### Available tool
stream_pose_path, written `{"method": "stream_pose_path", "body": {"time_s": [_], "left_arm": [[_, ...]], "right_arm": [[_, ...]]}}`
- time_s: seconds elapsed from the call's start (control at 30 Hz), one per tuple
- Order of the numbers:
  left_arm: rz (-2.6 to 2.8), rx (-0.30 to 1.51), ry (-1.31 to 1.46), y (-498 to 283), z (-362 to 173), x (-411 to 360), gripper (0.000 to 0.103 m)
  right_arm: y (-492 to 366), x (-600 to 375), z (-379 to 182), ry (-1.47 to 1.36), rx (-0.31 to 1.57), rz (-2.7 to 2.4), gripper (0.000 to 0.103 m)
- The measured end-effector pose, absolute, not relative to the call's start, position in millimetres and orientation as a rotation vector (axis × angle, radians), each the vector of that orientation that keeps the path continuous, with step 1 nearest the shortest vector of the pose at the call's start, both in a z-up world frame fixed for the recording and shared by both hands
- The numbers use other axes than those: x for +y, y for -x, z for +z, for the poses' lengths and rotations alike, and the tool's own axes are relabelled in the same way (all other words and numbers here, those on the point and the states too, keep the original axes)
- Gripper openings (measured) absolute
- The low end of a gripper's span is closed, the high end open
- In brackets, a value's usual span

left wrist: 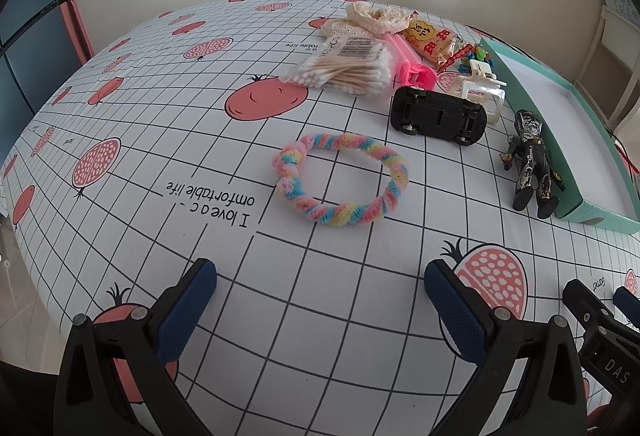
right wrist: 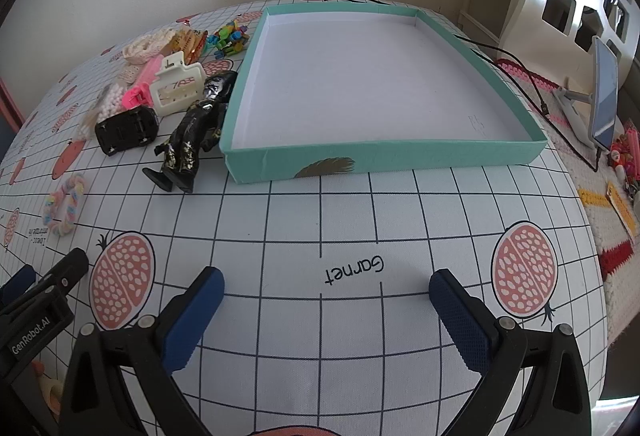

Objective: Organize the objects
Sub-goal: 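Move both grippers toward the items beside the teal tray, then close the right gripper on the action figure while the left gripper closes on the rainbow ring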

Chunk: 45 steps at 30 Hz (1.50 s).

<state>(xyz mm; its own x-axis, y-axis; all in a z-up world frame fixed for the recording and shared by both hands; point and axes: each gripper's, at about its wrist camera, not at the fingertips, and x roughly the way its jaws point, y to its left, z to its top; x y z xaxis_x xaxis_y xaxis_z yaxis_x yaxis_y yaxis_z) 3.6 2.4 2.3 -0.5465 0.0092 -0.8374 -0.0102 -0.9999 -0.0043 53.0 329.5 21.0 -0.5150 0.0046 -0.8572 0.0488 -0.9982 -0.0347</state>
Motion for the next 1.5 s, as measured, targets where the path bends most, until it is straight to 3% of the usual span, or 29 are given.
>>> {"method": "stream_pose_path", "body": {"time_s": [0.47,0.83,1.1,1.4,1.5], "left_arm": [[2.676,-0.061,1.527,2,6,1,0.103],[2.632,-0.121,1.505,50,84,-13,0.103],[2.559,-0.088,1.600,86,99,-25,0.103],[2.519,-0.007,1.697,113,90,-21,0.100],[2.530,-0.001,1.672,114,86,-20,0.100]], "right_arm": [[-49,333,37,-1.521,0.046,-2.717,0.103],[-8,315,115,-1.386,-0.023,-2.636,0.103],[14,288,127,-1.385,0.085,-2.534,0.102],[39,270,119,-1.435,0.219,-2.434,0.086],[42,269,111,-1.437,0.166,-2.399,0.078]]}}
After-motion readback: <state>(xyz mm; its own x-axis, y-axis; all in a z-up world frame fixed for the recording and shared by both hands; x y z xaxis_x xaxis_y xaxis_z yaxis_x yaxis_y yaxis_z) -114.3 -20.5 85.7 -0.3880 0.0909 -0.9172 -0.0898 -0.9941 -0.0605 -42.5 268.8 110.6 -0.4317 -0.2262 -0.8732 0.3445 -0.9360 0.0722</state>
